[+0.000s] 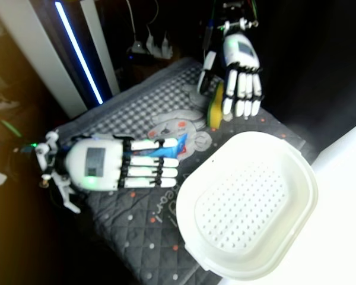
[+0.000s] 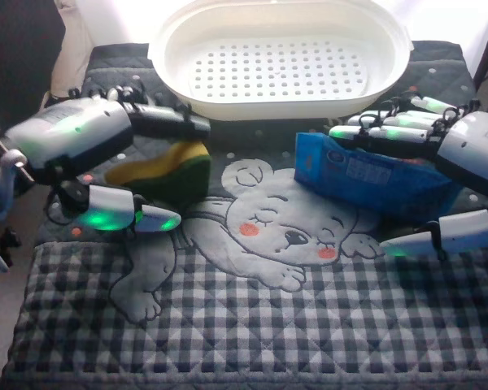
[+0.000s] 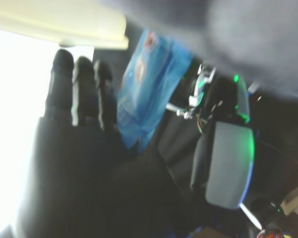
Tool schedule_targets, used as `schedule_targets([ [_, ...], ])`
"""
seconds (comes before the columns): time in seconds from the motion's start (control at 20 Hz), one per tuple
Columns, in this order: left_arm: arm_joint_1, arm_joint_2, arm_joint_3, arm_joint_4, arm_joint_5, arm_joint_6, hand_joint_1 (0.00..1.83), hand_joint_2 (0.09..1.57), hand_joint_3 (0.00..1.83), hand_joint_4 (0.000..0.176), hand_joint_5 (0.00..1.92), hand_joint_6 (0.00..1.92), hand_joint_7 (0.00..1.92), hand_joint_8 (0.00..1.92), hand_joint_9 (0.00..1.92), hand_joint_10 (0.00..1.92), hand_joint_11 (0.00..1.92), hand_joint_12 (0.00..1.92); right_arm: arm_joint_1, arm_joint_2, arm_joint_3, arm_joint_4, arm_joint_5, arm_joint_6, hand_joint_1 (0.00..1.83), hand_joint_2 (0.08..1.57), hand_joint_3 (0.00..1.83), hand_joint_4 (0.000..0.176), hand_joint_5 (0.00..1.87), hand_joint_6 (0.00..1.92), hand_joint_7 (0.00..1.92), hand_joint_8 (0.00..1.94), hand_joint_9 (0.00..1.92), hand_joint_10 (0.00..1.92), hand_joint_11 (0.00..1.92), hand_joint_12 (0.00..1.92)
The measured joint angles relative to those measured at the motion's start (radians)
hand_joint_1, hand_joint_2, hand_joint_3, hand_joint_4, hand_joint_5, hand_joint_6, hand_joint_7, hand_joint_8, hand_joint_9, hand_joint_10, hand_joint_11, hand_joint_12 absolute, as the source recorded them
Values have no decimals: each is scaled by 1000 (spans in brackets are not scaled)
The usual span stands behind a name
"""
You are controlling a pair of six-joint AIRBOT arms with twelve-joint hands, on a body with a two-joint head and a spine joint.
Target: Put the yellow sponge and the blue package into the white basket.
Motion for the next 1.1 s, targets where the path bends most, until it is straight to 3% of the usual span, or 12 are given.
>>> schedule_targets([
  [0.05, -4, -13, 11, -11, 6, -3, 1277, 1098, 7, 0, 811, 12, 931, 832, 857, 90, 209, 1388, 2, -3, 3, 3, -3, 3, 1122, 986, 3, 15, 778, 15, 741, 34, 764, 117, 364, 1371],
  [0.1, -7, -16, 15, -15, 6, -4, 1254, 1144, 4, 0, 830, 748, 968, 1140, 913, 145, 199, 1520, 4, -7, 6, 6, -3, 2, 1221, 998, 2, 0, 888, 20, 896, 48, 948, 206, 520, 1397],
  [0.15, -7, -16, 15, -18, 5, -7, 1248, 1155, 3, 0, 844, 900, 960, 1232, 866, 363, 168, 1596, 4, -9, 10, 12, -1, 2, 1356, 1037, 0, 0, 1022, 541, 1134, 438, 1107, 813, 734, 1340],
  [0.25, -7, -20, 15, -22, 6, -12, 1255, 1145, 1, 0, 877, 864, 996, 1199, 930, 820, 426, 1690, 8, -11, 11, 21, -1, 6, 1290, 1044, 0, 0, 1045, 805, 1247, 557, 1248, 718, 1001, 1248],
  [0.35, -7, -31, 21, -22, 8, -13, 1268, 1118, 0, 0, 910, 852, 1063, 1073, 1032, 886, 711, 1553, 8, -12, 11, 17, 5, 5, 1371, 1053, 5, 0, 1009, 799, 1269, 534, 1016, 1042, 296, 1272],
  [0.4, -7, -32, 21, -24, 8, -14, 1270, 1112, 1, 0, 937, 828, 1054, 1087, 985, 946, 733, 1542, 8, -13, 11, 18, 4, 5, 1382, 1075, 3, 0, 981, 893, 1223, 681, 897, 1102, 58, 820],
  [0.5, -7, -32, 21, -24, 2, -16, 1269, 1102, 0, 0, 1044, 647, 1014, 1172, 903, 1199, 719, 1697, 8, -13, 11, 16, 5, 6, 1266, 1076, 0, 0, 997, 832, 1163, 831, 1060, 877, 761, 1397],
  [0.65, -8, 21, -18, 10, -32, -26, 1273, 1091, 0, 0, 1097, 581, 1011, 1158, 851, 1034, 474, 1637, 8, 1, 11, 1, 25, 61, 1268, 1045, 0, 0, 1056, 782, 1267, 583, 1222, 587, 934, 1194],
  [0.75, -50, 52, -29, 36, -90, -27, 1295, 1087, 0, 0, 1161, 449, 996, 1171, 752, 1351, 422, 1750, 6, 17, 17, -10, 39, 97, 1393, 1049, 0, 0, 1022, 708, 1221, 515, 1098, 1035, 981, 1002],
  [0.85, -131, 44, -5, 53, -133, -27, 1249, 1071, 0, 0, 1119, 666, 1058, 950, 924, 854, 565, 1442, 51, 14, 34, -41, 20, 104, 1308, 1018, 0, 0, 1215, 328, 1297, 642, 1388, 933, 1254, 1527],
  [1.05, -257, -38, 82, 84, -105, -28, 1284, 1074, 0, 0, 1103, 559, 1073, 1063, 1045, 1578, 984, 1849, 194, -20, 110, -35, 15, 107, 1299, 1028, 0, 0, 1316, 82, 1220, 825, 1227, 847, 953, 1432],
  [1.1, -283, -50, 103, 90, -78, -28, 1269, 1070, 0, 0, 1133, 541, 1062, 1052, 944, 1418, 814, 1741, 228, -39, 132, -47, 3, 107, 1300, 1022, 1, 0, 1342, 53, 1221, 818, 1214, 718, 909, 1319],
])
